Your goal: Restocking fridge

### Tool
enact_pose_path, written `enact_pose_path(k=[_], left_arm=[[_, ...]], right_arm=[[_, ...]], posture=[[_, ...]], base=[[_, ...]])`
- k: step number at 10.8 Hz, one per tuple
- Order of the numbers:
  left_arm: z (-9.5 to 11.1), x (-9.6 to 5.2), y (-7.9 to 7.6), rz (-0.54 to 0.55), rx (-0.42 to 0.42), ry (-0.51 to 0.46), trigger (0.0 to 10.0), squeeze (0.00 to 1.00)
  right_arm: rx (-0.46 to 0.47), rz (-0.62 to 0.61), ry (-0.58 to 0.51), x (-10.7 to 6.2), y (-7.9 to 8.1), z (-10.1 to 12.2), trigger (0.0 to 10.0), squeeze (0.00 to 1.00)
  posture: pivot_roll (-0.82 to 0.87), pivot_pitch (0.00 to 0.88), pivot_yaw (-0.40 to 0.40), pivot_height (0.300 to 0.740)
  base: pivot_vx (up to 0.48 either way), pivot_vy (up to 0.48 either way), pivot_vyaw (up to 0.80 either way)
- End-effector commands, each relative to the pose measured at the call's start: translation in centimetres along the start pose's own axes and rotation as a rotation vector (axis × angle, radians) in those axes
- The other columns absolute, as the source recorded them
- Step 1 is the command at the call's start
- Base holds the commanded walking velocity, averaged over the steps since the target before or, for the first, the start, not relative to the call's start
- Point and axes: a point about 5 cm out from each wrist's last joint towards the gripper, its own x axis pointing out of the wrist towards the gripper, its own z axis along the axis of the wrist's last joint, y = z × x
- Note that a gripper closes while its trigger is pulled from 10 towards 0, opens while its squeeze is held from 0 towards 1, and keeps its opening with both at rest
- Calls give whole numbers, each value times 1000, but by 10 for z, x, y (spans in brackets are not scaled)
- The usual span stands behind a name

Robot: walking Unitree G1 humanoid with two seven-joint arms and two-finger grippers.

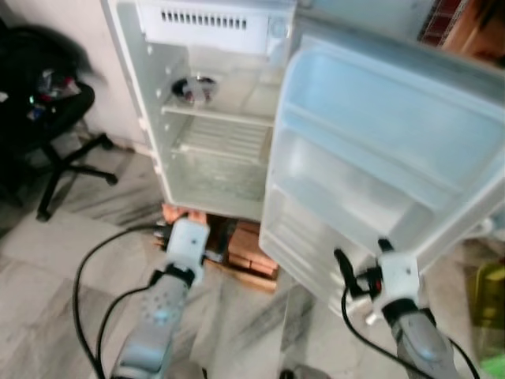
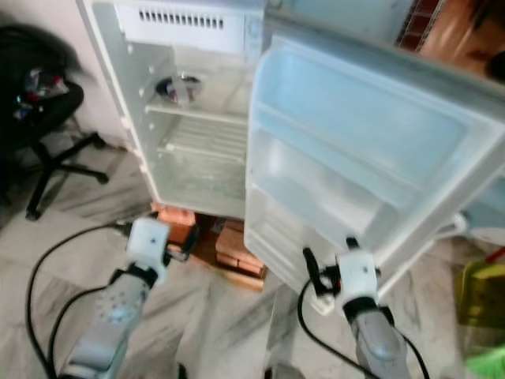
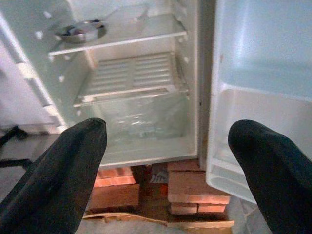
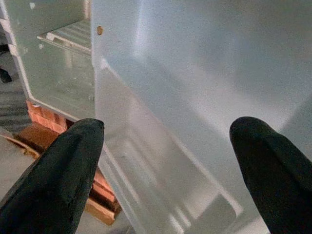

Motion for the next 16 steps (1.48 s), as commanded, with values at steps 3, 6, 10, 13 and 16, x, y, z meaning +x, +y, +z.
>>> enact_pose_path(k=[3, 6, 10, 13, 16], left_arm=[[0, -2, 0, -23, 13, -7, 10000, 0], [-3, -4, 0, -26, 13, 0, 10000, 0], [-3, -5, -1, -34, 14, -1, 10000, 0], [-4, -6, -2, -33, 21, 4, 10000, 0], [-5, -7, -1, -26, 25, 11, 10000, 0]], right_arm=[[-6, 14, -8, -2, -4, 3, 10000, 157], [-15, 16, 2, 0, -9, 2, 10000, 149], [56, 224, 71, -4, 4, -7, 10000, 0], [18, 279, 74, 4, -3, -4, 10000, 0], [-9, 98, -19, 23, -28, 18, 10000, 0]], posture=[[133, 84, -11, 740], [139, 87, -14, 740], [138, 89, -13, 740], [136, 93, -14, 740], [143, 94, -14, 740]], base=[[0, -91, 0], [0, -348, 0], [0, -354, 0], [0, -96, 0], [0, -395, 0]])
